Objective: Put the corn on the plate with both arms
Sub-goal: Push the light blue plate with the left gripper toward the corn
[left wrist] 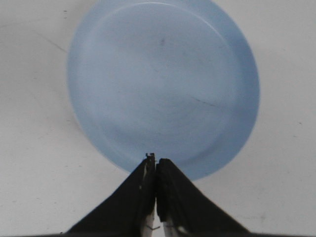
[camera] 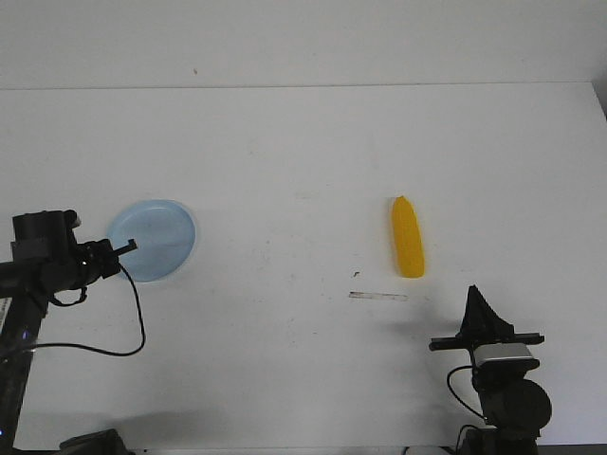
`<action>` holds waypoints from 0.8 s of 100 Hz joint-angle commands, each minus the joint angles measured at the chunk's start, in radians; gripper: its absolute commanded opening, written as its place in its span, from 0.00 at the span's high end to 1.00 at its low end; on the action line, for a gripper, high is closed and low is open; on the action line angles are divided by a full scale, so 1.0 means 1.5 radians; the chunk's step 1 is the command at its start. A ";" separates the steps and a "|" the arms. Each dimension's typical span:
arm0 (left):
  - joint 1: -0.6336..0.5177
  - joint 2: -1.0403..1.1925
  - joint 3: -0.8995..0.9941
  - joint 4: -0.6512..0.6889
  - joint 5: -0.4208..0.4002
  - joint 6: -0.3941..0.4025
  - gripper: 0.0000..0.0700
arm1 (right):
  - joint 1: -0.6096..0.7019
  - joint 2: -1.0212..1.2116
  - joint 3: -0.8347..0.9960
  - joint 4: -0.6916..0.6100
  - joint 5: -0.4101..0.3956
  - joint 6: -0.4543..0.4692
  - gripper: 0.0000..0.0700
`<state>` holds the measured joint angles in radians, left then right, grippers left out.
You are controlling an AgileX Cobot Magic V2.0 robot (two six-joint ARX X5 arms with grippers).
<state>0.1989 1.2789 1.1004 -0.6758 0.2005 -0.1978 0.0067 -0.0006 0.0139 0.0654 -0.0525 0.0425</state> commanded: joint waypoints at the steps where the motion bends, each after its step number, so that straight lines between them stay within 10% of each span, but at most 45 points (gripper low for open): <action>1: 0.027 0.032 0.032 -0.012 0.007 0.008 1.00 | 0.001 0.001 -0.001 0.008 0.000 0.006 0.98; 34: 0.112 0.221 0.193 -0.144 0.085 0.075 0.97 | 0.001 0.001 -0.001 0.008 0.000 0.006 0.98; 56: 0.132 0.296 0.212 -0.147 0.109 0.089 0.56 | 0.001 0.001 -0.001 0.008 0.000 0.006 0.98; 80: 0.139 0.329 0.212 -0.124 0.112 0.089 0.52 | 0.001 0.001 -0.001 0.008 0.000 0.006 0.98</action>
<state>0.3992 1.7451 1.4002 -0.8692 0.3622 -0.0780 0.0067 -0.0006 0.0139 0.0654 -0.0525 0.0425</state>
